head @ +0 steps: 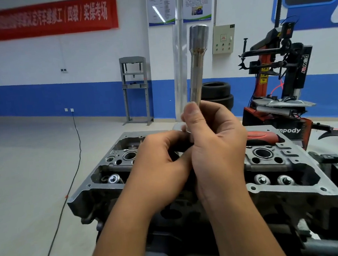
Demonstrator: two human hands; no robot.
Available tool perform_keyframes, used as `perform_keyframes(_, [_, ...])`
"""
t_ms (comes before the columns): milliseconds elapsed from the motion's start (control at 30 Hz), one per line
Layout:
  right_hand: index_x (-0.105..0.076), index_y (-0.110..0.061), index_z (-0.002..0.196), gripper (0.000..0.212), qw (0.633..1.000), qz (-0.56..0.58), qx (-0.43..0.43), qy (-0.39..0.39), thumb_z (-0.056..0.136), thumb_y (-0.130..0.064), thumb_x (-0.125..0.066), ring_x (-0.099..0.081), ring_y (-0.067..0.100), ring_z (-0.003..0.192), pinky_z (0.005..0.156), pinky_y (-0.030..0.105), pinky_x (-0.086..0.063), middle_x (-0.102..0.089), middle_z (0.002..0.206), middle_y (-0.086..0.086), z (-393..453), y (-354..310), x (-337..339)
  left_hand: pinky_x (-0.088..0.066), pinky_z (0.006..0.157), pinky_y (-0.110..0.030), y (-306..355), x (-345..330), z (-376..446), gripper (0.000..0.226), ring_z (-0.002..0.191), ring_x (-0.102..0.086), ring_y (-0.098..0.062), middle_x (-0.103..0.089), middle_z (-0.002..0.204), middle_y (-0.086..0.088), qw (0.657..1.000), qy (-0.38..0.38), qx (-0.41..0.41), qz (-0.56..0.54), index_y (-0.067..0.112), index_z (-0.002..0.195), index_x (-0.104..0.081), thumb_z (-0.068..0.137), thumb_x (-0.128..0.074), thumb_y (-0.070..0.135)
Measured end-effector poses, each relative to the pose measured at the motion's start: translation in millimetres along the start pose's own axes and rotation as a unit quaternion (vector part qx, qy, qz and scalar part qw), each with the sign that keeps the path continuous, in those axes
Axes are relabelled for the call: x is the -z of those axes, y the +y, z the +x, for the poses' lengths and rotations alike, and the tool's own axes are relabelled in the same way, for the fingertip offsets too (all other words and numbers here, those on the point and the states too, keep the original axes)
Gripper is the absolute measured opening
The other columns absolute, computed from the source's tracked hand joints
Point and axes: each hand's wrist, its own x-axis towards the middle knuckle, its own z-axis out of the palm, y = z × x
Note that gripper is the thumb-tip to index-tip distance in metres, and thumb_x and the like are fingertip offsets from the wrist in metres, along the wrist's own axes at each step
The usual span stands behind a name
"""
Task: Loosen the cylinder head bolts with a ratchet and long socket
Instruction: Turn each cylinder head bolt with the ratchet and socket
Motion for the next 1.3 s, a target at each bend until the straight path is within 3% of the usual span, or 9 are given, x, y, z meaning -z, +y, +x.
perform_keyframes(100, [-0.067,-0.018,0.098,0.008,0.998,0.045,-0.034,-0.015,0.098,-0.026,-0.068,-0.073,0.014,0.081,0.077,0.03,-0.058,-0.073,0.077,0.007,-0.4,-1.2,-1.6,-0.055,0.065,-0.024,-1.5,0.2,0.3,0.02,0.079,-0.076,-0.009,-0.08,0.083,0.006,1.0,0.019,-0.01,-0.003,0.021,0.094,-0.079,0.094,-0.071,0.003])
perform_keyframes(233, [-0.065,-0.019,0.094,0.022,1.0,0.013,0.003,-0.002,0.084,-0.019,-0.085,-0.066,0.008,0.069,0.065,0.021,-0.054,-0.068,0.077,-0.005,-1.5,-0.7,-0.6,-0.063,0.075,-0.037,-3.2,-3.1,1.0,0.017,0.083,-0.076,-0.008,-0.079,0.085,0.01,0.996,0.075,-0.015,0.056,0.023,0.095,-0.08,0.084,-0.082,0.011])
perform_keyframes(367, [-0.068,-0.016,0.091,0.01,1.0,0.006,0.005,0.008,0.094,-0.021,-0.076,-0.068,0.009,0.073,0.072,0.023,-0.055,-0.074,0.08,-0.001,-0.2,-0.5,1.2,-0.063,0.082,-0.052,1.2,-1.0,-0.7,0.018,0.093,-0.077,-0.022,-0.081,0.096,0.004,1.0,-0.008,-0.008,0.011,0.022,0.106,-0.079,0.091,-0.069,0.022])
perform_keyframes(533, [-0.07,-0.023,0.086,0.009,0.999,0.017,-0.028,-0.018,0.091,-0.028,-0.076,-0.066,0.012,0.072,0.073,0.03,-0.057,-0.073,0.078,0.0,-1.3,-1.8,-1.8,-0.063,0.082,-0.051,-0.8,-0.8,0.5,0.017,0.087,-0.077,-0.016,-0.08,0.088,0.004,0.999,0.033,-0.011,0.02,0.019,0.098,-0.08,0.091,-0.075,0.004])
perform_keyframes(700, [-0.068,-0.016,0.093,0.014,1.0,0.007,-0.002,0.02,0.09,-0.02,-0.081,-0.067,0.011,0.071,0.07,0.028,-0.056,-0.071,0.078,0.0,-0.3,-1.3,0.7,-0.064,0.077,-0.049,0.4,-2.0,0.2,0.014,0.087,-0.077,-0.023,-0.08,0.091,0.008,0.999,0.016,-0.007,0.036,0.024,0.101,-0.079,0.088,-0.074,0.022])
perform_keyframes(867, [-0.063,-0.017,0.1,0.008,0.998,0.038,-0.044,-0.018,0.099,-0.023,-0.068,-0.075,0.015,0.082,0.08,0.036,-0.061,-0.075,0.079,0.004,-0.6,-2.9,-1.4,-0.052,0.063,-0.021,-3.3,1.3,0.9,0.015,0.073,-0.074,-0.005,-0.079,0.079,0.008,1.0,0.015,-0.008,0.004,0.023,0.09,-0.078,0.094,-0.073,0.009])
perform_keyframes(1067, [-0.064,-0.017,0.091,0.019,1.0,0.0,0.007,0.014,0.088,-0.02,-0.082,-0.065,0.009,0.067,0.066,0.022,-0.053,-0.069,0.073,-0.005,-0.7,-1.8,0.0,-0.063,0.08,-0.049,-1.5,-2.0,1.3,0.015,0.09,-0.077,-0.021,-0.08,0.091,0.003,0.999,0.026,-0.004,0.04,0.02,0.1,-0.08,0.087,-0.074,0.023])
perform_keyframes(1167, [-0.061,-0.017,0.092,0.012,1.0,0.019,-0.008,0.009,0.098,-0.019,-0.071,-0.073,0.014,0.076,0.073,0.027,-0.058,-0.074,0.077,0.003,1.1,-1.0,-0.1,-0.06,0.077,-0.042,0.9,2.2,1.1,0.011,0.091,-0.077,-0.019,-0.081,0.094,0.003,1.0,-0.023,0.005,-0.012,0.02,0.105,-0.079,0.099,-0.07,0.019])
perform_keyframes(1300, [-0.062,-0.019,0.092,0.018,1.0,0.025,-0.009,0.002,0.088,-0.026,-0.078,-0.066,0.009,0.07,0.068,0.022,-0.054,-0.069,0.073,-0.006,0.4,-1.5,-2.3,-0.063,0.08,-0.045,-2.0,-1.4,2.1,0.012,0.086,-0.077,-0.013,-0.08,0.088,0.005,0.999,0.039,-0.007,0.035,0.019,0.098,-0.08,0.091,-0.077,0.01])
